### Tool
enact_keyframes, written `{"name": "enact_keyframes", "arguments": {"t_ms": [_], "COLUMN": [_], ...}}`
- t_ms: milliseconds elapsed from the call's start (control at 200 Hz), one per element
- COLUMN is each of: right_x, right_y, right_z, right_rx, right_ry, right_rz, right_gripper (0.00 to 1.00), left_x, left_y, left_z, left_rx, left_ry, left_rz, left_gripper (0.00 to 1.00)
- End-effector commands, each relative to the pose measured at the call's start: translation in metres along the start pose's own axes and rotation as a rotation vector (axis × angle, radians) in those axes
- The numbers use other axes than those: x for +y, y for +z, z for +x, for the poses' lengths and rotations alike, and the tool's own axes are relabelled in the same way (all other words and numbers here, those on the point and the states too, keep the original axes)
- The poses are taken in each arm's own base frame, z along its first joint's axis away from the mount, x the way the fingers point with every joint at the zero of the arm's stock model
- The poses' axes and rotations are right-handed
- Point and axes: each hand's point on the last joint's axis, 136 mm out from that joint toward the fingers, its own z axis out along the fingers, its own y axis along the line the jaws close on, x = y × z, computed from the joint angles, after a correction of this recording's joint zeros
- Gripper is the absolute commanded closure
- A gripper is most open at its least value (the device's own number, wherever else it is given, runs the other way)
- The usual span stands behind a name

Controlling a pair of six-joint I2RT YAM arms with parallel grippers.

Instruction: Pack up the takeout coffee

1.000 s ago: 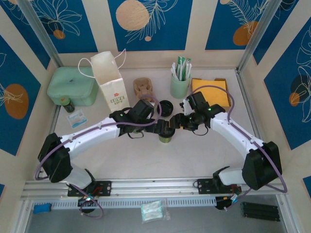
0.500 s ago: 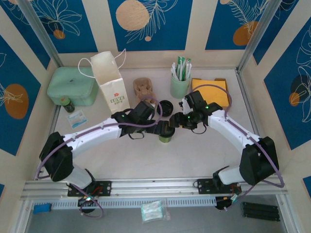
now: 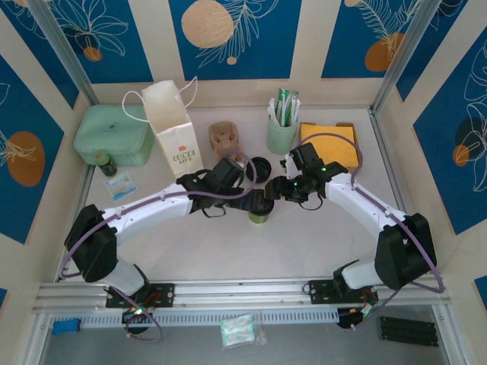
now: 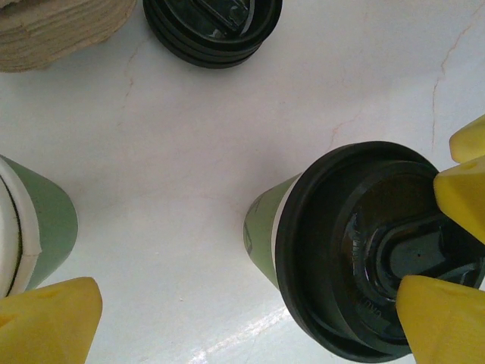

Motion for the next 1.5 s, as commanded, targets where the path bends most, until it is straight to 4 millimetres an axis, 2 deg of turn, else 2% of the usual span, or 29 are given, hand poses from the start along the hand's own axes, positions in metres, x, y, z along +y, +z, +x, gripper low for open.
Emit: {"name": "enact_keyframes", "arguments": {"t_ms": [0, 175, 250, 345, 705, 1030, 1300, 1491], "right_x": [-0.008, -0.008, -0.008, -0.008, -0.009, -0.01, -0.022, -0.036], "right_y": [0.001, -0.001, -0.001, -0.001, -0.002, 0.0, 0.007, 0.019], "right_z": [0.011, 0.01, 0.01, 0.01, 0.009, 0.011, 0.017, 0.027], "right_rx": [0.03, 0.025, 0.025, 0.025, 0.024, 0.025, 0.034, 0.053], "right_ry": [0.009, 0.008, 0.007, 0.008, 0.004, 0.004, 0.032, 0.065], "right_rz": [0.023, 0.023, 0.023, 0.023, 0.021, 0.016, 0.026, 0.051], "right_gripper": [0.38, 0.38, 0.38, 0.38, 0.38, 0.38, 0.38, 0.38], "left_x": [-0.009, -0.025, -0.031, -0.027, -0.005, 0.006, 0.014, 0.022], "left_y": [-0.01, -0.032, -0.038, -0.038, -0.014, 0.006, 0.016, 0.027], "left_z": [-0.01, -0.025, -0.025, -0.02, -0.003, 0.009, 0.027, 0.048], "left_rx": [0.003, -0.031, -0.021, -0.011, -0.013, 0.022, 0.061, 0.108], "left_ry": [0.012, 0.016, 0.013, 0.016, 0.015, 0.018, 0.012, 0.013], "left_rz": [0.033, 0.091, 0.107, 0.059, -0.116, -0.167, -0.185, -0.206], "left_gripper": [0.01, 0.0, 0.0, 0.01, 0.01, 0.01, 0.01, 0.01]}}
